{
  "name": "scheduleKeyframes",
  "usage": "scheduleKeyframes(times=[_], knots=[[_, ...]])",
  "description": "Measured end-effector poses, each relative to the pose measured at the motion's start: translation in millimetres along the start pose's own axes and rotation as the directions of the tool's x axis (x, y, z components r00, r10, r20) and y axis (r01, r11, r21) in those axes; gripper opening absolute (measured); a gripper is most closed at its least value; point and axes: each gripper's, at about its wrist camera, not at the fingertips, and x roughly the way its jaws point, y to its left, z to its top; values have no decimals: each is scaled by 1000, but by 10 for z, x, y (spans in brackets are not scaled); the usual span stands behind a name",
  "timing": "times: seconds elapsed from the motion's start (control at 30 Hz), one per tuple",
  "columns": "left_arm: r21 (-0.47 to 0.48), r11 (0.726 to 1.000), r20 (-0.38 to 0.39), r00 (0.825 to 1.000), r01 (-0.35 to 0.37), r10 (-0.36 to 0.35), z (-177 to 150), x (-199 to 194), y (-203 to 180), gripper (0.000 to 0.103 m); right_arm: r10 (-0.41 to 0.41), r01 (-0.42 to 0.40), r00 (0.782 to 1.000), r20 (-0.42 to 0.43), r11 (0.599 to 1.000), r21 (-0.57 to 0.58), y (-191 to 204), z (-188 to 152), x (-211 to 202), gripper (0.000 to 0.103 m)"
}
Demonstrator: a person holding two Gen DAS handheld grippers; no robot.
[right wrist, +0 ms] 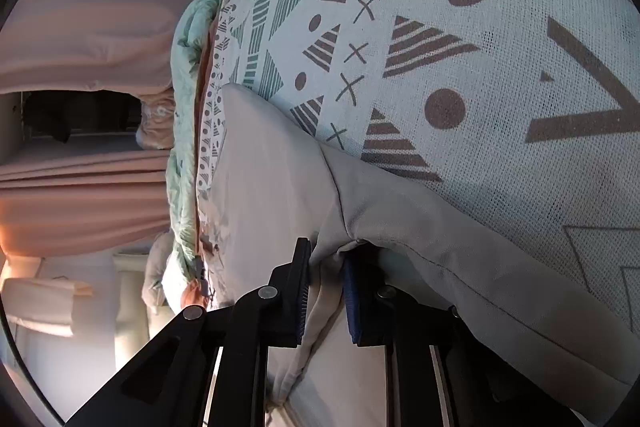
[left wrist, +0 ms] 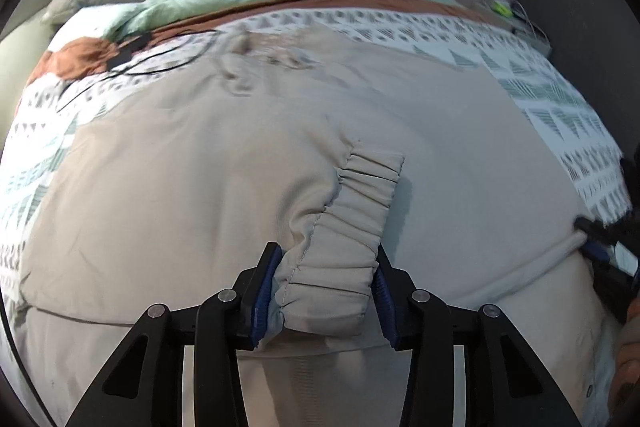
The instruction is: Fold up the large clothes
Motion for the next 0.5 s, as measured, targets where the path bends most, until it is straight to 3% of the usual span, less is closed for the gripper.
scheduleKeyframes(times=[0.17,0.33,0.5], knots=[[-180,984,15,1000,7,-4,-20,-140,691,46,-26,26,1000,10,999,-25,38,-23,-16,17],[-353,935,-13,1000,-13,9,-135,-200,1249,46,-48,48,999,16,998,-33,80,-61,-31,18],[-445,896,-7,1000,12,-17,-235,-282,1617,48,-61,61,998,10,997,-51,107,-76,-3,19]])
